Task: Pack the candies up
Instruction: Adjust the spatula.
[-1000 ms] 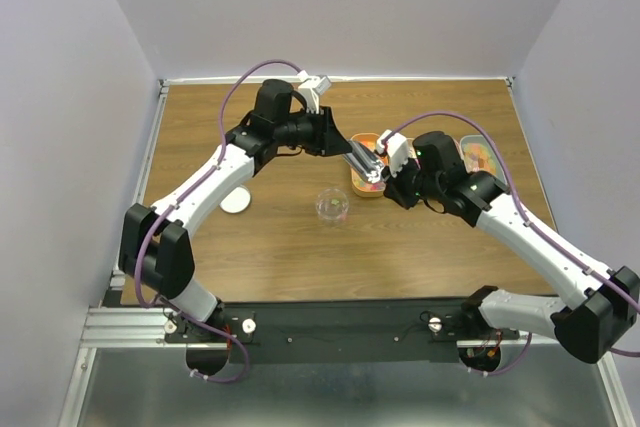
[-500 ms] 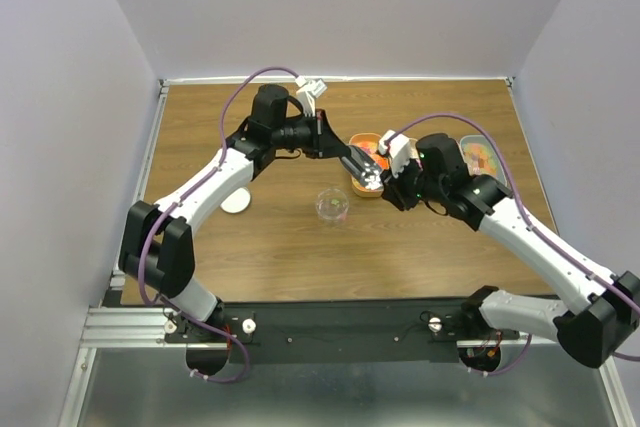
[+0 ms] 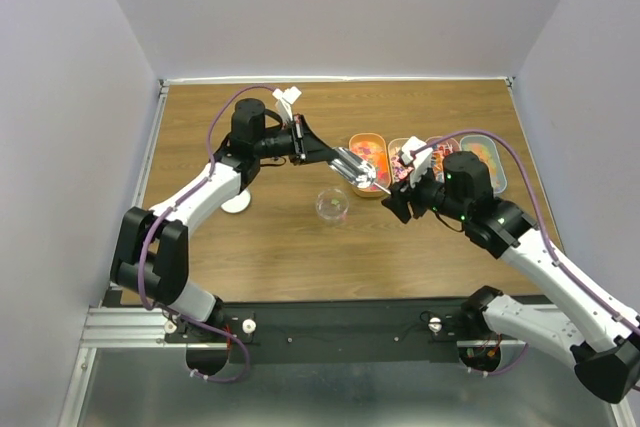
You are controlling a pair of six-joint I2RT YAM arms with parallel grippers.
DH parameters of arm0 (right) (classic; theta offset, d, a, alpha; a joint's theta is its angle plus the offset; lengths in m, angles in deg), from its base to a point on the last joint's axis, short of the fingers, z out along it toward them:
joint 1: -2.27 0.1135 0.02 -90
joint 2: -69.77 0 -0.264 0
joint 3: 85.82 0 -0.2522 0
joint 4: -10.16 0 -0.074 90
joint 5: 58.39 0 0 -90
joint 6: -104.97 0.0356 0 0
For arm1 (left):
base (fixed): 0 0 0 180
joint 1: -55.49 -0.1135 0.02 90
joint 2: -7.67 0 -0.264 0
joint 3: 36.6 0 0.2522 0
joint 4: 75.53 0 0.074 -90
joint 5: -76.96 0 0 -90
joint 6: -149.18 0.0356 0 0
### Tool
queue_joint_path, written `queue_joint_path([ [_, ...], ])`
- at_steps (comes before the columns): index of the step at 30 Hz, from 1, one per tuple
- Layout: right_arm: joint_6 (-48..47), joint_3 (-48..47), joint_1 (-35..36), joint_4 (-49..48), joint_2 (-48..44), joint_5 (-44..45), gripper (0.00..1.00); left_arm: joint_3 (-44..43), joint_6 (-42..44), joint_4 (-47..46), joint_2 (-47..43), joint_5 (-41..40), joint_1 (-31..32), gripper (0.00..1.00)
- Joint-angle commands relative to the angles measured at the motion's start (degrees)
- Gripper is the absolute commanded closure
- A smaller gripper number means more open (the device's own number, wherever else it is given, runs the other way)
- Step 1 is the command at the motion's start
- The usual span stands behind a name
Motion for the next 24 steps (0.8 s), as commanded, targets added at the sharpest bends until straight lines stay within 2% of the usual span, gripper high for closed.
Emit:
queue_joint_path([
  [1,0.67,1.35,0.44,-3.95,-1.18,-2.97,0.34,0.82,-8.76,-7.13,-2.47,3.14,-0.25,1.0],
  [8,-0.56,0.21,0.44,-4.74,0.05,-4.73,0.39,1.17,-10.96,-7.04,-3.0,1.64,-0.33,1.0],
  [16,-1.8,-2.43,0.44,-4.91,2.15,-5.61,0.58,1.96,-11.23,-6.52,-3.62,1.21,-0.42,1.0],
  [24,-1.62,-3.57,0.44,-5.7,3.12,-6.14,0.59,2.92,-11.23,-6.6,-3.62,1.38,-0.25,1.0],
])
